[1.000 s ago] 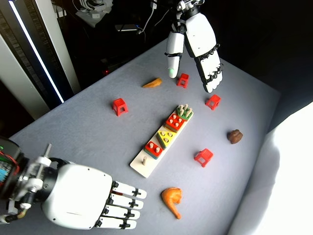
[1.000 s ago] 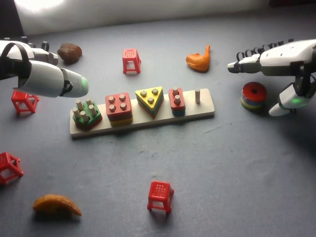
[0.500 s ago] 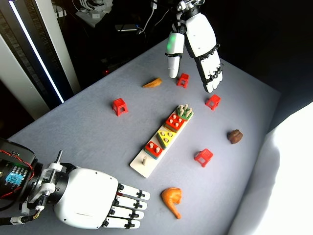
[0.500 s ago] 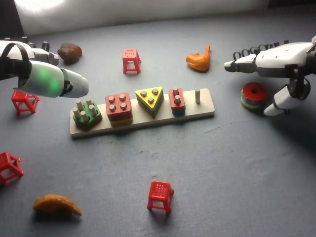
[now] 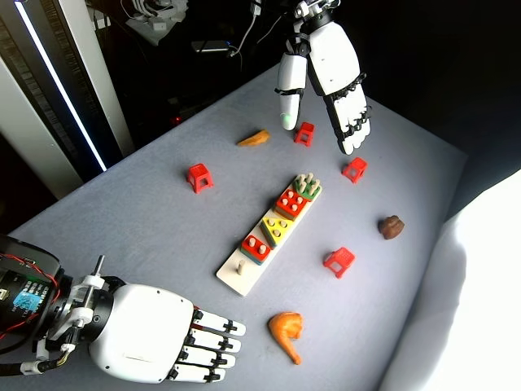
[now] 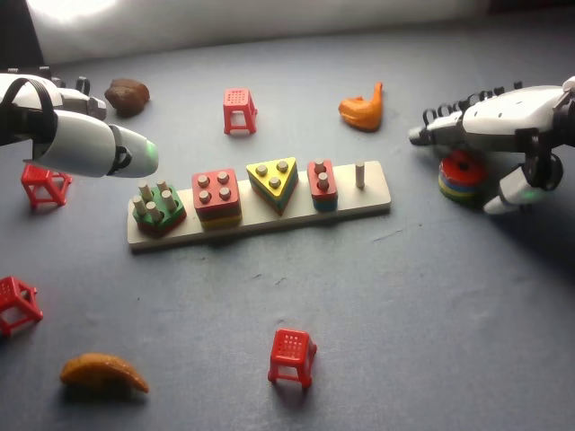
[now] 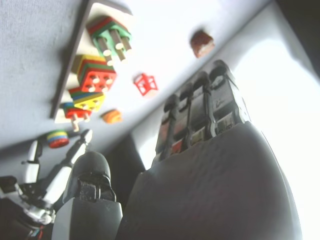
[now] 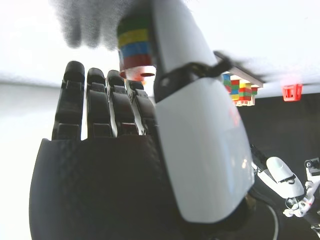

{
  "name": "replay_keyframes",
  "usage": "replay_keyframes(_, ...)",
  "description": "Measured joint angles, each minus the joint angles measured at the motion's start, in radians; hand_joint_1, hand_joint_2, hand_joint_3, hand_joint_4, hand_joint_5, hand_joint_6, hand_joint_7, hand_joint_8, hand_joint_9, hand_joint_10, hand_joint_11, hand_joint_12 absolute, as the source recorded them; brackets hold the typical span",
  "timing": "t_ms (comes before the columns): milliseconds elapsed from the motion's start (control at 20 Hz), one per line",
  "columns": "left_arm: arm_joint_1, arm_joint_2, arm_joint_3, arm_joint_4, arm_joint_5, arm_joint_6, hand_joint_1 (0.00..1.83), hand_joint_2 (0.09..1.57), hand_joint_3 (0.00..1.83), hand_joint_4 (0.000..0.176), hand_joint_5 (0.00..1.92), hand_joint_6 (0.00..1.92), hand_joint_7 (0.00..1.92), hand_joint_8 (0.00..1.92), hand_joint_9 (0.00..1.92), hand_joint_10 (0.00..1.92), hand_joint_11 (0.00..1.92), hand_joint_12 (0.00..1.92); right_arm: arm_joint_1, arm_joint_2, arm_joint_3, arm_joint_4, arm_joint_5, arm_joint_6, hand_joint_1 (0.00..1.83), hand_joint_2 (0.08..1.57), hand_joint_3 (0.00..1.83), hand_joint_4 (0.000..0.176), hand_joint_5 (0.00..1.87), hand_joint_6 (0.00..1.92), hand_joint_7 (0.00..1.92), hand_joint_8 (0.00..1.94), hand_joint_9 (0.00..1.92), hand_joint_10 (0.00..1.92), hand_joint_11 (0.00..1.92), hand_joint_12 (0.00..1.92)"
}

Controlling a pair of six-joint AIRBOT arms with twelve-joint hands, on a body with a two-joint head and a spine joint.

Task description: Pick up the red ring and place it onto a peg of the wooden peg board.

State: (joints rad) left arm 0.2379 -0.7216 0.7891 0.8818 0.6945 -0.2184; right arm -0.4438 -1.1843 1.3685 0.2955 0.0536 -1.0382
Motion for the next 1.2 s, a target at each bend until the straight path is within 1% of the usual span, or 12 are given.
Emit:
replay_keyframes(50, 0.000, 0.000, 0.000, 0.000, 0.000, 0.000, 0.00, 1.22, 0.01, 0.000, 0.08, 0.02, 0.05, 0.01, 0.01, 0.00, 0.00, 0.00, 0.000, 0.000, 0.000, 0.000, 0.012, -0.005, 1.38, 1.07, 0.01, 0.000, 0.90, 0.78, 1.06, 0.49, 0.95, 0.83, 0.73, 0.93)
replay_keyframes(100, 0.000, 0.000, 0.000, 0.000, -0.001, 0.000, 0.00, 1.22, 0.01, 0.000, 0.09, 0.02, 0.06, 0.02, 0.02, 0.01, 0.00, 0.00, 0.005, 0.000, 0.001, 0.000, 0.036, -0.005, 1.38, 1.08, 0.00, 0.000, 1.02, 0.93, 1.07, 0.67, 0.96, 1.12, 0.87, 1.07)
replay_keyframes(150, 0.000, -0.002, 0.000, 0.000, -0.002, 0.000, 0.00, 1.22, 0.01, 0.000, 0.10, 0.02, 0.07, 0.02, 0.03, 0.01, 0.00, 0.00, 0.005, 0.000, 0.001, 0.000, 0.048, -0.005, 1.38, 1.10, 0.00, 0.000, 0.98, 0.99, 1.05, 0.72, 0.94, 1.17, 0.88, 1.08)
replay_keyframes(300, 0.000, -0.004, 0.000, 0.000, 0.000, 0.000, 0.00, 1.22, 0.01, 0.000, 0.10, 0.02, 0.07, 0.02, 0.03, 0.01, 0.00, 0.00, 0.005, 0.000, 0.001, 0.001, 0.052, -0.004, 1.38, 1.10, 0.00, 0.000, 0.93, 1.05, 1.04, 0.74, 0.96, 1.17, 0.90, 1.12)
replay_keyframes(350, 0.000, -0.004, 0.000, 0.000, -0.002, 0.000, 0.00, 1.23, 0.01, 0.000, 0.11, 0.02, 0.08, 0.01, 0.03, 0.01, 0.00, 0.00, 0.005, 0.000, 0.001, 0.001, 0.052, -0.004, 1.37, 1.11, 0.00, 0.000, 0.89, 1.05, 1.04, 0.79, 0.93, 1.22, 0.86, 1.18)
replay_keyframes(500, 0.000, -0.004, 0.000, 0.000, -0.001, 0.000, 0.00, 1.23, 0.01, 0.000, 0.11, 0.01, 0.07, 0.01, 0.03, 0.01, 0.00, 0.00, 0.005, 0.000, 0.001, 0.001, 0.052, -0.004, 1.38, 1.10, 0.00, 0.000, 0.91, 1.05, 1.05, 0.75, 0.95, 1.19, 0.85, 1.16)
replay_keyframes(850, 0.000, -0.004, 0.000, 0.000, -0.003, 0.000, 0.00, 1.24, 0.01, 0.000, 0.13, 0.02, 0.09, 0.01, 0.04, 0.01, 0.00, 0.00, 0.085, 0.031, -0.069, 0.000, -0.026, -0.020, 1.37, 1.11, 0.00, 0.000, 0.92, 1.06, 1.04, 0.75, 0.94, 1.18, 0.85, 1.16)
replay_keyframes(900, 0.000, -0.004, 0.000, 0.000, -0.003, 0.000, 0.00, 1.23, 0.00, 0.000, 0.11, 0.01, 0.08, 0.01, 0.04, 0.00, 0.00, 0.00, 0.098, 0.029, -0.068, 0.000, -0.027, -0.038, 1.37, 1.13, 0.00, 0.000, 0.87, 1.14, 0.99, 0.84, 0.91, 1.24, 0.82, 1.18)
replay_keyframes(950, 0.000, -0.004, 0.000, 0.000, 0.000, 0.000, 0.00, 1.23, 0.00, 0.000, 0.11, 0.01, 0.08, 0.01, 0.04, 0.00, 0.00, 0.00, 0.106, 0.026, -0.068, 0.000, -0.027, -0.050, 1.37, 1.13, 0.00, 0.000, 0.87, 1.14, 0.99, 0.84, 0.91, 1.24, 0.82, 1.18)
replay_keyframes(1000, 0.000, -0.004, 0.000, 0.000, 0.002, 0.000, 0.00, 1.23, 0.00, 0.000, 0.12, 0.01, 0.08, 0.01, 0.04, 0.00, 0.00, 0.00, 0.112, 0.021, -0.068, -0.001, -0.022, -0.063, 1.37, 1.12, 0.00, 0.000, 0.88, 1.13, 1.01, 0.80, 0.92, 1.21, 0.84, 1.17)
replay_keyframes(1050, 0.000, -0.004, 0.000, 0.000, 0.001, 0.000, 0.00, 1.23, 0.00, 0.000, 0.10, 0.00, 0.07, 0.00, 0.02, 0.00, 0.00, 0.00, 0.118, 0.012, -0.068, 0.000, -0.022, -0.081, 1.38, 1.10, 0.00, 0.000, 0.94, 1.05, 1.05, 0.73, 0.96, 1.16, 0.88, 1.14)
replay_keyframes(1200, 0.000, -0.004, 0.000, 0.000, -0.003, 0.000, 0.00, 1.23, 0.00, 0.000, 0.10, 0.00, 0.06, 0.00, 0.01, 0.00, 0.00, 0.00, 0.134, -0.024, -0.055, 0.000, -0.032, -0.093, 1.37, 1.10, 0.00, 0.000, 0.94, 1.07, 1.03, 0.75, 0.95, 1.16, 0.87, 1.13)
